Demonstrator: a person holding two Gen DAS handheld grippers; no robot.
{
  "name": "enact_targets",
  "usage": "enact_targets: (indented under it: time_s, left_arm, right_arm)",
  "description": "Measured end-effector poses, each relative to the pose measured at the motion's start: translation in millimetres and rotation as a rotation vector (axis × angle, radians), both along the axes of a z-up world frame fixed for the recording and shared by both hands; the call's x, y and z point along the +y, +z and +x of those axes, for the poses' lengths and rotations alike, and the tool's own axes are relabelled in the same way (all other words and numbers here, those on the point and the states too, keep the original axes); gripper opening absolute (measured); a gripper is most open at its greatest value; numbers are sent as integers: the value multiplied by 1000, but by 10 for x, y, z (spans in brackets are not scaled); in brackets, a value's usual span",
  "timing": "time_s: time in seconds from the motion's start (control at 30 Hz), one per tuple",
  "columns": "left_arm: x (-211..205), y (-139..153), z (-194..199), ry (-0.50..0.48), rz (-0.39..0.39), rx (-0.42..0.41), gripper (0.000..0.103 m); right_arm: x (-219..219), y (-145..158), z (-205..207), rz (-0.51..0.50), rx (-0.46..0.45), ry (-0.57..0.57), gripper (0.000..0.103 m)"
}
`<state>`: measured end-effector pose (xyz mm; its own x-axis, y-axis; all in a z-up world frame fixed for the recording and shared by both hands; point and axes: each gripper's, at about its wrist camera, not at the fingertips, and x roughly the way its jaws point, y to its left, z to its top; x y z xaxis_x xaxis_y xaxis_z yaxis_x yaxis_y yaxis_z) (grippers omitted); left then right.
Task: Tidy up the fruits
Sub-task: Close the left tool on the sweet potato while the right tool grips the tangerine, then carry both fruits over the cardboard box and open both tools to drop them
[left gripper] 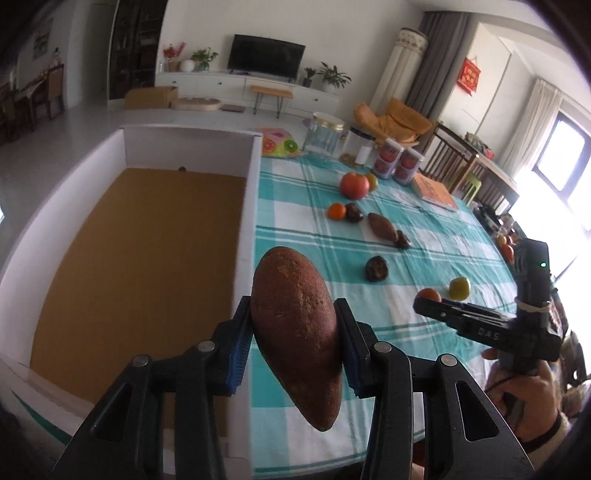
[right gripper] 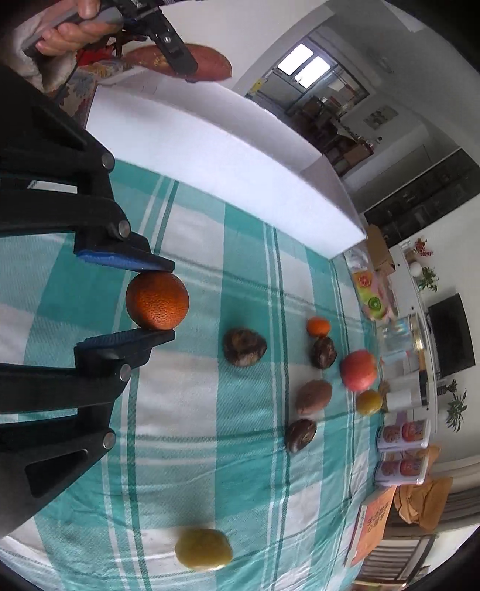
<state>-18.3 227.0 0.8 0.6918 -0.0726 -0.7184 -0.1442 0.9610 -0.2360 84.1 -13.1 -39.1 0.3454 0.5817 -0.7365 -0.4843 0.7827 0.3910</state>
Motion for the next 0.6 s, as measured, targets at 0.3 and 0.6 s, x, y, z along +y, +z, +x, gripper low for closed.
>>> enact_targets:
  time_s: [0.3,0.6]
  left_arm:
    - [1093,-451,-149,309,111,122,44]
    - [1399,-692,-231,427,158,187,61]
  right_arm:
    - [1866,113,-404,82,60,347,30]
    - [2564,-144,-442,38,103,381,46]
